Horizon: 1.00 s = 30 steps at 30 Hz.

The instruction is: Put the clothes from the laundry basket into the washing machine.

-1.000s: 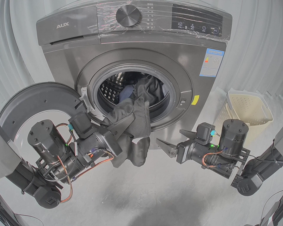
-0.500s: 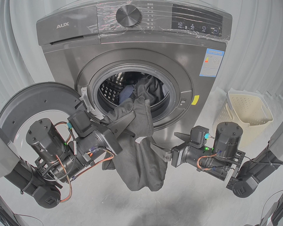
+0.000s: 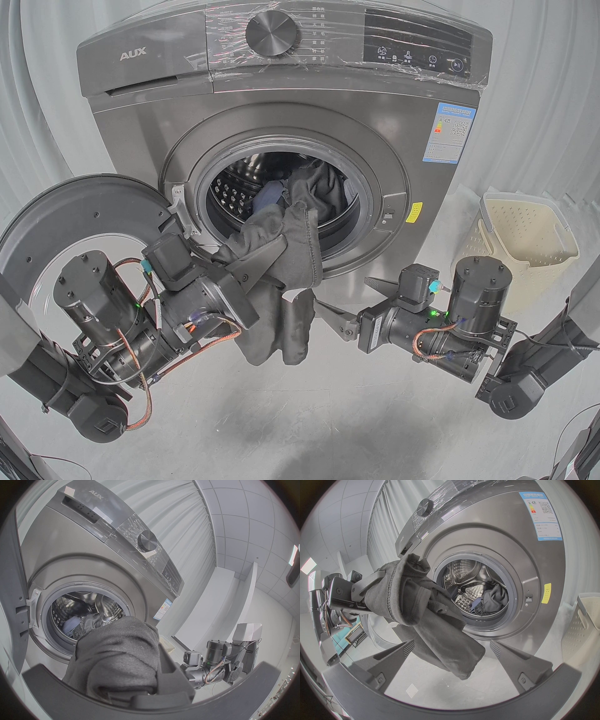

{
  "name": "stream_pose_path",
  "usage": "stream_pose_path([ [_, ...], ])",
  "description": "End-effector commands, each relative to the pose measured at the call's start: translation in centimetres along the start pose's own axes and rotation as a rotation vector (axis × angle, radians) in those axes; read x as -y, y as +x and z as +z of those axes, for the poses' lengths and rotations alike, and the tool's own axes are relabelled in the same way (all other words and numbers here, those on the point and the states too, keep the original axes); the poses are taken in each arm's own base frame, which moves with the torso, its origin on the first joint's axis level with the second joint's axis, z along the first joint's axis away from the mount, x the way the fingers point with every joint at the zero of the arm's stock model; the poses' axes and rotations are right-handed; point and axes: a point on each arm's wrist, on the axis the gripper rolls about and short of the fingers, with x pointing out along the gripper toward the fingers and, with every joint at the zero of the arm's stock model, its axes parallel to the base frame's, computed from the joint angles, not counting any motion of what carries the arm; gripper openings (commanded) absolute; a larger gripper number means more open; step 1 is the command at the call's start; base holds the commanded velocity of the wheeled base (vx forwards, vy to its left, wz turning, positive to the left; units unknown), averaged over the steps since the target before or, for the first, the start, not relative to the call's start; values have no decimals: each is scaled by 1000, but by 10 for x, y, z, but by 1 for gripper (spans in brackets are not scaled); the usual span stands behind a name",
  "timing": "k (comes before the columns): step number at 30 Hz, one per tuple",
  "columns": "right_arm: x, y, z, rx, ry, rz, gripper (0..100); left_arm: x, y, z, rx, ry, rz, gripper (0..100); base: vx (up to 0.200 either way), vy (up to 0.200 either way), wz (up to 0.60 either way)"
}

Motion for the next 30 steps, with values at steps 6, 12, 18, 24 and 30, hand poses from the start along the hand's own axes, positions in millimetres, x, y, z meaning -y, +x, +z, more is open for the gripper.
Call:
stream_pose_path([
  [6,4,21,-10,-16,-8,-10,100,2,-2,5,12,2,-8,0,0,0,0],
  [12,6,40,-18,-16,-6,-10,100,6,-6,11,30,6,-17,0,0,0,0],
  [18,-3,42,-28,-47,-9,15,100,7,-7,14,38,8,-20,0,0,0,0],
  [24,-29,44,-37,-68,-7,82,100,6,-5,12,36,7,-21,0,0,0,0],
  [30,-30,43,-39,-43,-7,92,100,6,-5,12,35,6,-16,0,0,0,0],
])
